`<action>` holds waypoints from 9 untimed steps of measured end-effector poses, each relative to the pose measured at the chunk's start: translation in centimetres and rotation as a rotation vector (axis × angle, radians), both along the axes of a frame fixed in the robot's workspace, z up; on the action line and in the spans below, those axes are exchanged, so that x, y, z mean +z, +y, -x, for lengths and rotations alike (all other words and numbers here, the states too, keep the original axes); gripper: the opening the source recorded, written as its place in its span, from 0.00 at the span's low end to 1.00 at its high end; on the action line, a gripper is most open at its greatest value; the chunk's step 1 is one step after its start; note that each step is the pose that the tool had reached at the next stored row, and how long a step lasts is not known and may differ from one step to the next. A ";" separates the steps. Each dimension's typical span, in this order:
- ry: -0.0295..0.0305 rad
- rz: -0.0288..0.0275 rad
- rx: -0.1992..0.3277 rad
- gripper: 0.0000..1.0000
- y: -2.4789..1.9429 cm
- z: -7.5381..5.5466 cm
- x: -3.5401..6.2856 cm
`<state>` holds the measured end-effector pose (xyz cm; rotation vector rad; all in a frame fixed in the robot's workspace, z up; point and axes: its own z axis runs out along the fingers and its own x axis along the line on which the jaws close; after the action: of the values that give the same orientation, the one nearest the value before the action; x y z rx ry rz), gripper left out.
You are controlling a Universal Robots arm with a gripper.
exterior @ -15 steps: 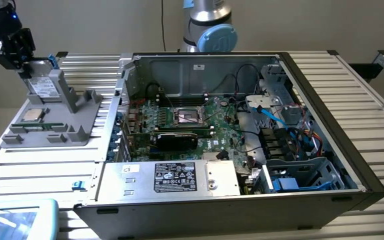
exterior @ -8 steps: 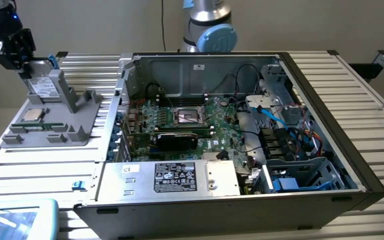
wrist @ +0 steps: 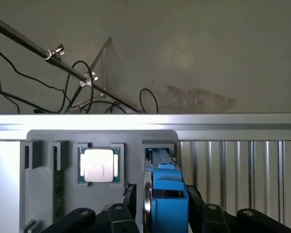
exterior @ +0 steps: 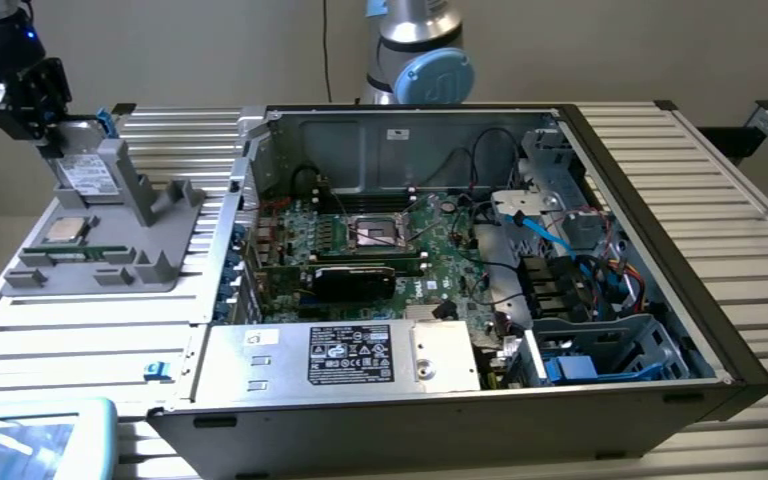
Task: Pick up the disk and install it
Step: 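Pick up the disk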
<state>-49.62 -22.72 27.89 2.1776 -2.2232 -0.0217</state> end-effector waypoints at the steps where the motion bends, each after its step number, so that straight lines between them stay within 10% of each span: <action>1: 0.0001 -0.0003 0.000 0.52 0.00 0.0 0.00; 9: 0.0028 -0.0095 0.000 0.52 -0.02 0.0 -0.11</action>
<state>-49.62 -22.74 27.78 2.1808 -2.2264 -0.0354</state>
